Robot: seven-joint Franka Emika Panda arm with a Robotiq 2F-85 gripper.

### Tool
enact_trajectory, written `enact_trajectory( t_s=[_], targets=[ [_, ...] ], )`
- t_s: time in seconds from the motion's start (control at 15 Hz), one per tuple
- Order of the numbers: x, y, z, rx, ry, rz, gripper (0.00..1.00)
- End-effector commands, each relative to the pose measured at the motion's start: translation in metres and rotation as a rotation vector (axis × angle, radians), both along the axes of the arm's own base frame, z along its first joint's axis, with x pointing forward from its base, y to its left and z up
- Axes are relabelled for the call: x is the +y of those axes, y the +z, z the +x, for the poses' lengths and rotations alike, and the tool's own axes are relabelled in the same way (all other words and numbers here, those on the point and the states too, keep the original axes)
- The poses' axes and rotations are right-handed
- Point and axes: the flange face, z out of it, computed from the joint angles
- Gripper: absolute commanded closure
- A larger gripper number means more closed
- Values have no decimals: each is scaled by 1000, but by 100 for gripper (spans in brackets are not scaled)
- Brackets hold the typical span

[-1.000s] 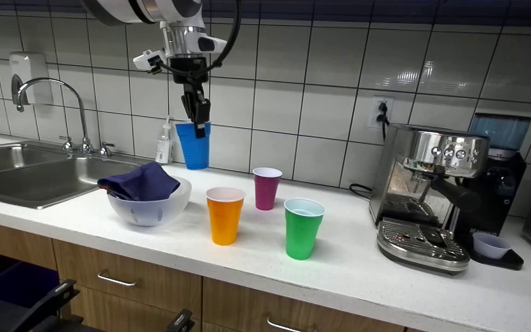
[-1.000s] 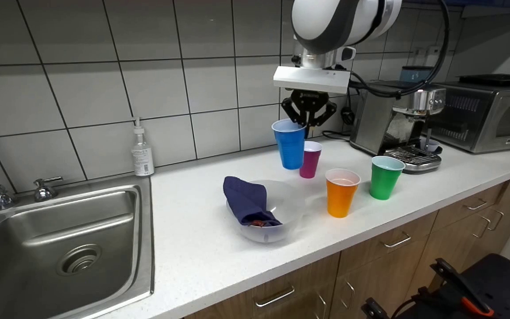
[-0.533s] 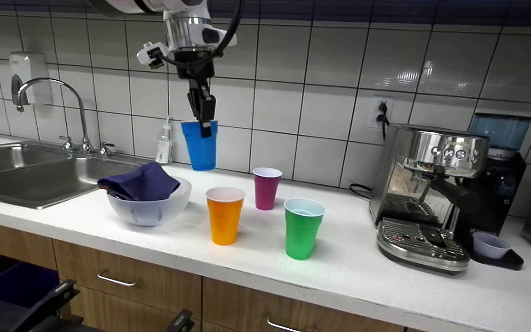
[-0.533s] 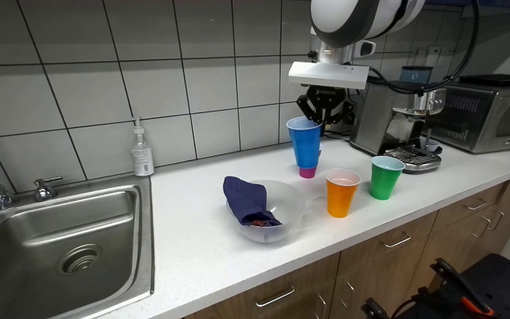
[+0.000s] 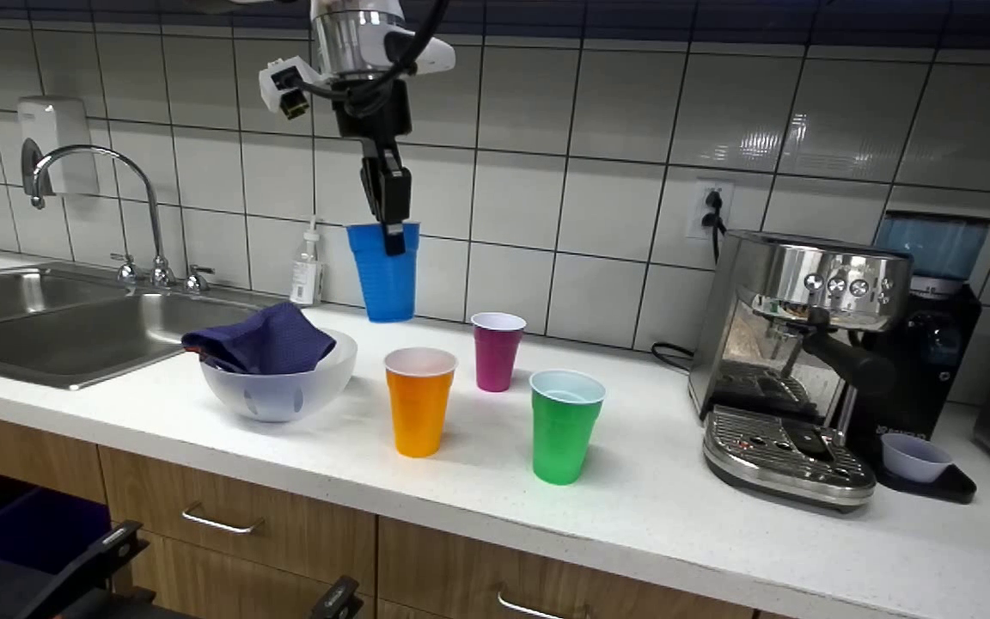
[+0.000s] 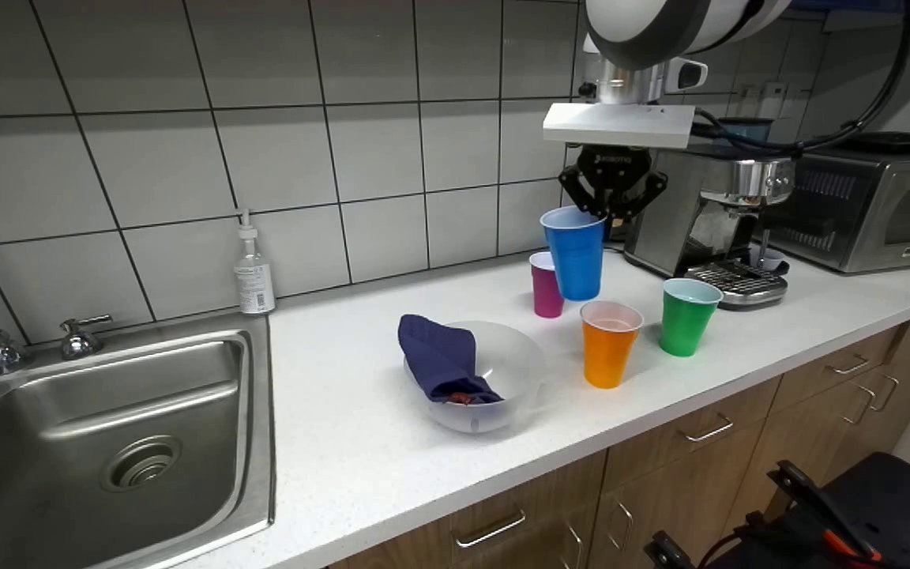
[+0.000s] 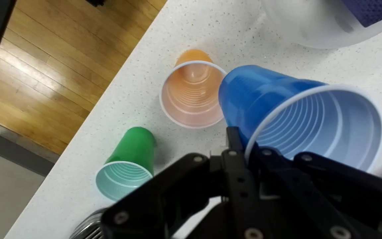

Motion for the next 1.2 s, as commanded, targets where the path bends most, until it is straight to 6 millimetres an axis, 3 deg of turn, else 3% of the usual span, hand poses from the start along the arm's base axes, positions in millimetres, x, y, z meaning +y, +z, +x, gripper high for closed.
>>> enact_trajectory(
  t_s=[0.0, 0.6, 1.13],
  targets=[
    [-7, 3, -19, 13, -65, -23, 99],
    [-31, -16, -32, 71, -180, -17, 99],
    [-39, -27, -23, 77, -232, -5, 99]
  ],
)
